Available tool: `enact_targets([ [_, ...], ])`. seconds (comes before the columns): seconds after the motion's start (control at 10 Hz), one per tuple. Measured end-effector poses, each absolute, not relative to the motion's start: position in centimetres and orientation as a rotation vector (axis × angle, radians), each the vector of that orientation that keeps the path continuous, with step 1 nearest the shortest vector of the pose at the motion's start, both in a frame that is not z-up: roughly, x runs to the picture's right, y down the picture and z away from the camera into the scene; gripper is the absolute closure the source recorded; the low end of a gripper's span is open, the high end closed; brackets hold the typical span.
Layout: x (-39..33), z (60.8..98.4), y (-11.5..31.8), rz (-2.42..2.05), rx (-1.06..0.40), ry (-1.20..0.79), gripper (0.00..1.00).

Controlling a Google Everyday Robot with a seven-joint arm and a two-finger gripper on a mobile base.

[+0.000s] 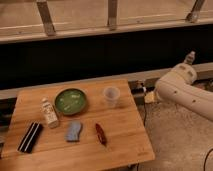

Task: Pick up the ceramic cup

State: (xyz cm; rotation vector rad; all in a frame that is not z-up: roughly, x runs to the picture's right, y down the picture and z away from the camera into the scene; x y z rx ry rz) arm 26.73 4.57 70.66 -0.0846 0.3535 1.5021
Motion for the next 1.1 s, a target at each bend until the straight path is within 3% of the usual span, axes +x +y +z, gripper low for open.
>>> enact_targets([
  [0.5,17.6,73.6,-0.5,1.324,-0.127,0.255,0.2],
  [1.1,17.8,73.6,0.3,1.33,-0.152,0.277,0.2],
])
